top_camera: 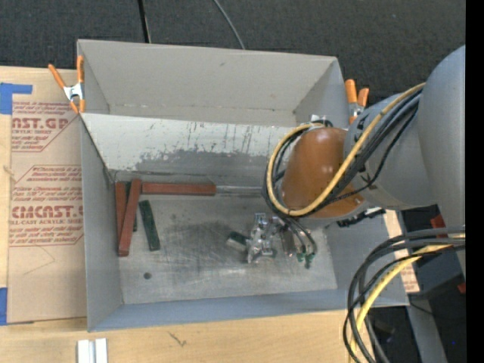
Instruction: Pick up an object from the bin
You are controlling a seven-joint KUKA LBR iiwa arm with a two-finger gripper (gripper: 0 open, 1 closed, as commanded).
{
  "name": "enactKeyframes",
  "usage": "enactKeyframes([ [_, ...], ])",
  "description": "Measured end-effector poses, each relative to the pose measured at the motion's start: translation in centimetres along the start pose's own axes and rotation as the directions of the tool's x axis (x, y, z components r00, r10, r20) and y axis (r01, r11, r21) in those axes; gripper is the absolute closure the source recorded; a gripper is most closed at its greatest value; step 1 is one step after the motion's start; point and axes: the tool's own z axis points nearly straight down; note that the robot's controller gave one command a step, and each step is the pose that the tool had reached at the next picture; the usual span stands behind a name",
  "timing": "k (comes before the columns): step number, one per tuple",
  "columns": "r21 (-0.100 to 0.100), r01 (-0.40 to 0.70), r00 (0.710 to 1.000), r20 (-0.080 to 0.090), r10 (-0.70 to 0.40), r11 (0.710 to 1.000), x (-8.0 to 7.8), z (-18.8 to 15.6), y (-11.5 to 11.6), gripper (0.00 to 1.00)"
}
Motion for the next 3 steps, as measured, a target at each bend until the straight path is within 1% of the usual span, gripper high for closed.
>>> enactKeyframes([
  [1,0.0,0.036,0.999,-0.028,-0.036,0.999,0.6,-4.0,0.2,1.0],
  [2,0.0,0.036,0.999,-0.022,-0.036,0.999,-0.9,-5.7,-0.3,0.0],
  [3,0.0,0.036,0.999,-0.021,-0.036,0.999,-0.9,-5.8,-0.3,0.0],
])
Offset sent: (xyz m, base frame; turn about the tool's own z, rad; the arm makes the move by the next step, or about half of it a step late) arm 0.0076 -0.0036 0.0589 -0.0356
